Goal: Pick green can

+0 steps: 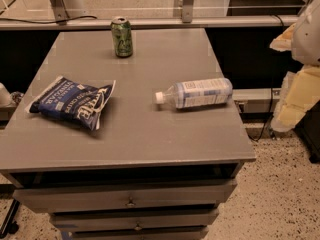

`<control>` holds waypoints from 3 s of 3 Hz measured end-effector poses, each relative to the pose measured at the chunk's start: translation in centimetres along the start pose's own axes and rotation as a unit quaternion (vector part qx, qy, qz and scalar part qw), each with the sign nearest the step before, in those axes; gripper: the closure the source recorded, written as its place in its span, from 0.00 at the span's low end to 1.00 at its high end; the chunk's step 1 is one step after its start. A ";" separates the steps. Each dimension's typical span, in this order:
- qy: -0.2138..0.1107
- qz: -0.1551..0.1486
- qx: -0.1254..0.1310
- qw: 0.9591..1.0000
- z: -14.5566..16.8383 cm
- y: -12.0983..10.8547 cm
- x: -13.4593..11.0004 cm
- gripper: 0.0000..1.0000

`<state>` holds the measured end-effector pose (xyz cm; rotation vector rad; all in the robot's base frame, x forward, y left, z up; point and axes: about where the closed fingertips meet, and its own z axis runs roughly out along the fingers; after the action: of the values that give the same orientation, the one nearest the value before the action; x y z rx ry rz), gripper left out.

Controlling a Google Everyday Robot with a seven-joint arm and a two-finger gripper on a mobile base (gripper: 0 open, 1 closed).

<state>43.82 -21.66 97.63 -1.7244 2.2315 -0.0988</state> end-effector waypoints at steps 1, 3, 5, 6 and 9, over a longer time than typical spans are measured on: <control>0.000 0.000 0.000 1.000 0.0 0.0 0.0 0.00; -0.084 -0.017 0.047 0.995 0.6 -5.6 -5.3 0.00; -0.192 -0.007 0.031 0.981 5.6 -12.8 -16.5 0.00; -0.192 -0.007 0.031 0.981 5.6 -12.8 -16.5 0.00; -0.304 0.049 0.007 0.951 14.0 -18.1 -25.9 0.00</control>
Offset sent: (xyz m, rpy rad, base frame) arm 0.0497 0.0110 0.0156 0.1015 -0.1281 0.0254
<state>70.46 0.09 94.21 -1.3823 1.8347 0.3890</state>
